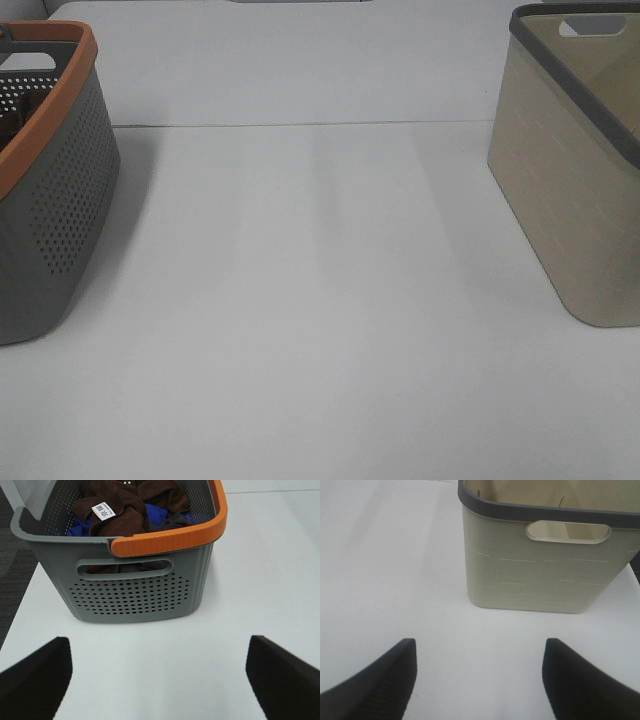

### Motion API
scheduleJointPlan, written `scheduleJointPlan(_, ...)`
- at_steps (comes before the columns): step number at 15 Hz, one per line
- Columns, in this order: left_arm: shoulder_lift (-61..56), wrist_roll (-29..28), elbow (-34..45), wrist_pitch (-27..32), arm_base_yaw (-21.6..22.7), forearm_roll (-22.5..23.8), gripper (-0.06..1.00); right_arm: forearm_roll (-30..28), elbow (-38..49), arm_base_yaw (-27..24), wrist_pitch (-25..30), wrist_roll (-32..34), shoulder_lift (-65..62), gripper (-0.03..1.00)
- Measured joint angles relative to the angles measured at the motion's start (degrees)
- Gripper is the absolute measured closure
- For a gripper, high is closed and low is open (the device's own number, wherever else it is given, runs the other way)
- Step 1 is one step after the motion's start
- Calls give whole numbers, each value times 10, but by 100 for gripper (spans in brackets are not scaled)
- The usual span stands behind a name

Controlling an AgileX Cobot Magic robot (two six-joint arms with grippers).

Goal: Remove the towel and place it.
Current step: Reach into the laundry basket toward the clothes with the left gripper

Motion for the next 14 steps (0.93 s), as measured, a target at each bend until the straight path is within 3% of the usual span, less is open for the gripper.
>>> scheduleJointPlan(14,0,0,0,0,0,0,5,0,0,0,0,0,0,29)
